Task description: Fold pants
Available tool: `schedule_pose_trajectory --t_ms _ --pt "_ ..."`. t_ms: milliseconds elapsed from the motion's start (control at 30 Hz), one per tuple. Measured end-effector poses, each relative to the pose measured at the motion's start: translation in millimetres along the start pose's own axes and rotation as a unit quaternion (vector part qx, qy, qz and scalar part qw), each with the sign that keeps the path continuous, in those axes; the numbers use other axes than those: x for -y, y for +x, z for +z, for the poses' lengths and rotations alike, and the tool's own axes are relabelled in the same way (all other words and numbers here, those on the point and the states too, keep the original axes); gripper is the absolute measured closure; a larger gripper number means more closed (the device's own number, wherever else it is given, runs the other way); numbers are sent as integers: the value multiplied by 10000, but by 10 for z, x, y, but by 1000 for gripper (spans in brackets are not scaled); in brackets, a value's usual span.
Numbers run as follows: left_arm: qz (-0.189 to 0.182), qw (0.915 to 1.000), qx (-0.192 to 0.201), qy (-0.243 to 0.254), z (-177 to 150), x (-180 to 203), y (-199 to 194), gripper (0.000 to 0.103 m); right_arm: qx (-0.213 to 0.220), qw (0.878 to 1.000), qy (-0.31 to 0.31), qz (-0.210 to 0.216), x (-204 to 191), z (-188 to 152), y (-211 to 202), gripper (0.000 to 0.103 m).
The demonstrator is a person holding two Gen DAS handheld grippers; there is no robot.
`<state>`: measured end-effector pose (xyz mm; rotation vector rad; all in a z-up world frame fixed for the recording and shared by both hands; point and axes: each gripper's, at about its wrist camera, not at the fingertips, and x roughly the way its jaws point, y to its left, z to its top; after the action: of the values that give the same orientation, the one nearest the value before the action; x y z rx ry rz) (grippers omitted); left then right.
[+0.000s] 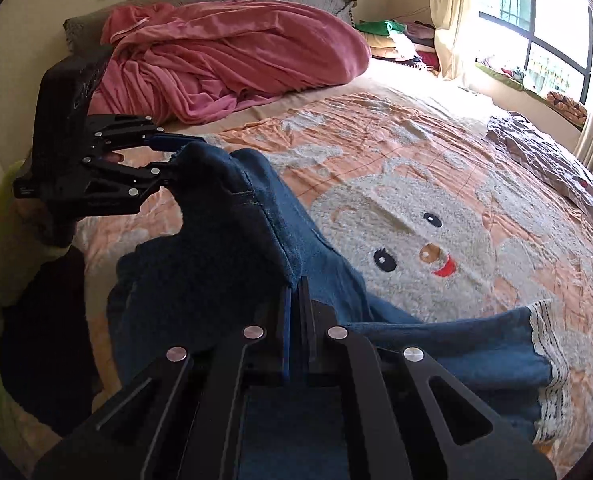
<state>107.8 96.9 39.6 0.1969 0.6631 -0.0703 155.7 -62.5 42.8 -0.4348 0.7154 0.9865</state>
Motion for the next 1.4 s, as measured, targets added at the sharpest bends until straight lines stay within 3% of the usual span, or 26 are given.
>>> schedule_pose_trajectory --t_ms 233,333,733,1000,1133,1233,1333,1400 --pt "-33 9994 -318 131 -342 225 -266 72 -210 9992 -4 331 -479 -447 -80 101" --pt "48 9987 -449 218 -413 290 -318 71 -249 9993 -127 257 -626 -608 -94 101" --pt "0 9935 -1076 359 -611 383 -290 54 -665 9969 -240 340 -813 -905 48 100" --pt "111 9941 -1071 -137 -756 235 -586 49 -584 9970 -86 492 -839 -934 4 100" --pt "179 9961 -699 -501 -578 133 -835 49 -707 9964 -70 457 -864 -977 22 100" --pt "20 9962 -567 -668 -365 191 -784 49 -737 9962 26 458 -856 -980 14 100" --pt "-374 9942 -724 -706 -283 385 -534 49 -760 9963 37 392 -868 -1015 11 97" --pt "-519 9919 -958 -659 -365 501 -351 58 -764 9963 113 372 -885 -1042 18 97"
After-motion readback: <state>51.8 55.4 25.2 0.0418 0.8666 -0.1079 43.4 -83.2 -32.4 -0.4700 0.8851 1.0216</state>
